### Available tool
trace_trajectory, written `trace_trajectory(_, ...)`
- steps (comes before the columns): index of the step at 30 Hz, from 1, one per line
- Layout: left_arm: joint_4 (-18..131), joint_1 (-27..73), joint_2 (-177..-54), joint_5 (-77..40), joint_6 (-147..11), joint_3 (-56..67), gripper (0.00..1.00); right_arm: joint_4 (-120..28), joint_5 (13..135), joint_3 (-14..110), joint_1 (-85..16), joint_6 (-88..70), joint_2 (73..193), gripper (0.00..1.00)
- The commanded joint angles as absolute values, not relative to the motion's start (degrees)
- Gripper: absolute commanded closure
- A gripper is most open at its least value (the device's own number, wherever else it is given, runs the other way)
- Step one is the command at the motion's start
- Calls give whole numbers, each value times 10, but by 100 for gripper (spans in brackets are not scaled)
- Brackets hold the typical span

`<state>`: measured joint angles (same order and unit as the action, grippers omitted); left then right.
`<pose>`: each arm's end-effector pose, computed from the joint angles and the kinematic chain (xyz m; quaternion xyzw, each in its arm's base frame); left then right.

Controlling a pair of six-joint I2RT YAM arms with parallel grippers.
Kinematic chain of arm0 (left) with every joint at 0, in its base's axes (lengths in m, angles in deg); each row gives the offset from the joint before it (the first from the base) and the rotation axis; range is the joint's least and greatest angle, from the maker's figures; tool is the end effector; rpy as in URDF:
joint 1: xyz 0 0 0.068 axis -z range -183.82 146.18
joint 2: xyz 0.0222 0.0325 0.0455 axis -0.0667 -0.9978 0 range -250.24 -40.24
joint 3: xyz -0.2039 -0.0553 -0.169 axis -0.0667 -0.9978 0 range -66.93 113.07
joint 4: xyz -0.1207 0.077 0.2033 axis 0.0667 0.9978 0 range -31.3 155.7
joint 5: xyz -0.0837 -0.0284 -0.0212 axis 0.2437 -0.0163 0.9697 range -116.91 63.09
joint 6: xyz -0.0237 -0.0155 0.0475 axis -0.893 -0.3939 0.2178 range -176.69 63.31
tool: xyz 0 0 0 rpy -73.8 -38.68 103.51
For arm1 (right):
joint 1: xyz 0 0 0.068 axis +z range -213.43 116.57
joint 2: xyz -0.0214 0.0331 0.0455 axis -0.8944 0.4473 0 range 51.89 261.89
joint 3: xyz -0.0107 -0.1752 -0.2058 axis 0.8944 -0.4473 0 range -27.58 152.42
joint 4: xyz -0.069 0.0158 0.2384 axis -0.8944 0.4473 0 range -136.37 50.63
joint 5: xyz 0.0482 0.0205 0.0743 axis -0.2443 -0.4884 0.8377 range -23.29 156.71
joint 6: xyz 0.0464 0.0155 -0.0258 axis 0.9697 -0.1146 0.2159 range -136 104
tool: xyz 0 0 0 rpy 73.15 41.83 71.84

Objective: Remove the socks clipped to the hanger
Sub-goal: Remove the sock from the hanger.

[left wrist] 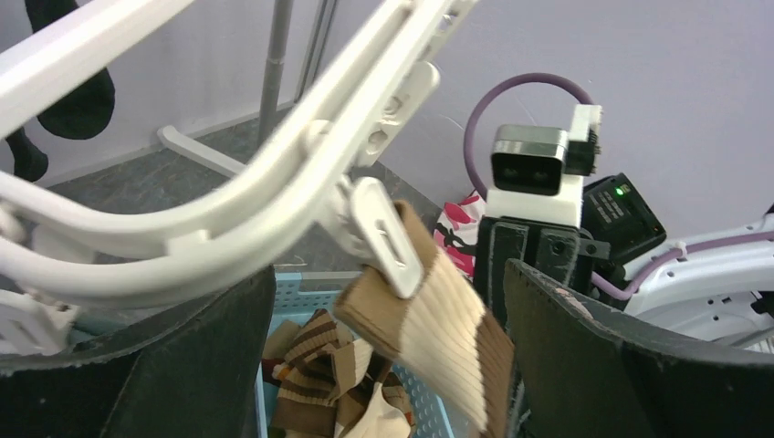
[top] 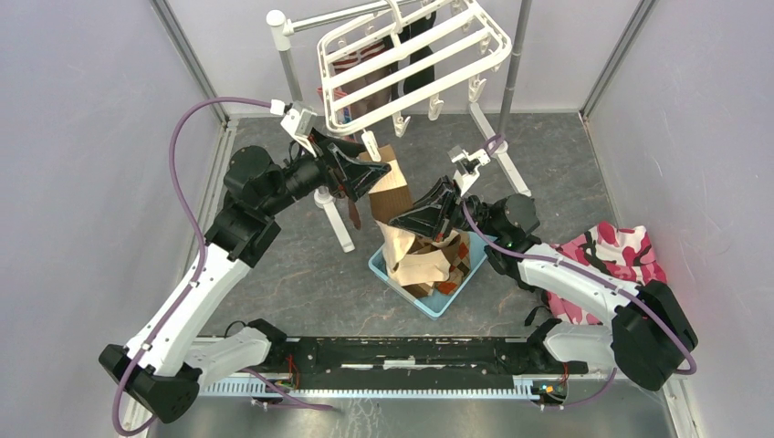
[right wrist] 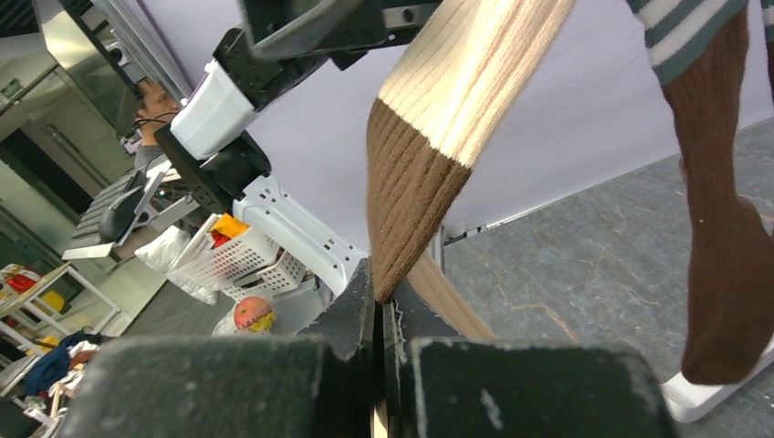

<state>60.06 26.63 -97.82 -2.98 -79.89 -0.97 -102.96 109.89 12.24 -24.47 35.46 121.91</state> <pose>0.1710 -0.1183 0.4406 0.1959 0.6370 -0.4533 0.5919 0.1795 0.1783 0.3399 -0.2575 0.5212 0.6975 0.4191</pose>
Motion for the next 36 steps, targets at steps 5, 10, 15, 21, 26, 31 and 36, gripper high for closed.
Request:
trace_trajectory(5,557,232,-1008,-21,-861,27,0,-1078,1162,142,-243,395,1202,100)
trace_trajectory(10,529,217,-1021,4,-893,34,0,-1054,1177,162,-244,390,1197,100)
trace_trajectory(15,497,216,-1031,39,-920,41,2,-1054,1180,170,-244,395,1203,100)
trace_trajectory(21,487,215,-1030,48,-925,42,9,-1059,1182,174,-245,407,1208,100)
trace_trajectory(26,485,210,-1019,46,-923,39,11,-1083,1180,157,-261,433,1207,100)
trace_trajectory(31,479,208,-1004,63,-915,27,9,-1158,1180,131,-288,496,1216,100)
trace_trajectory(36,481,208,-988,79,-905,5,3,-1202,1183,130,-293,529,1233,100)
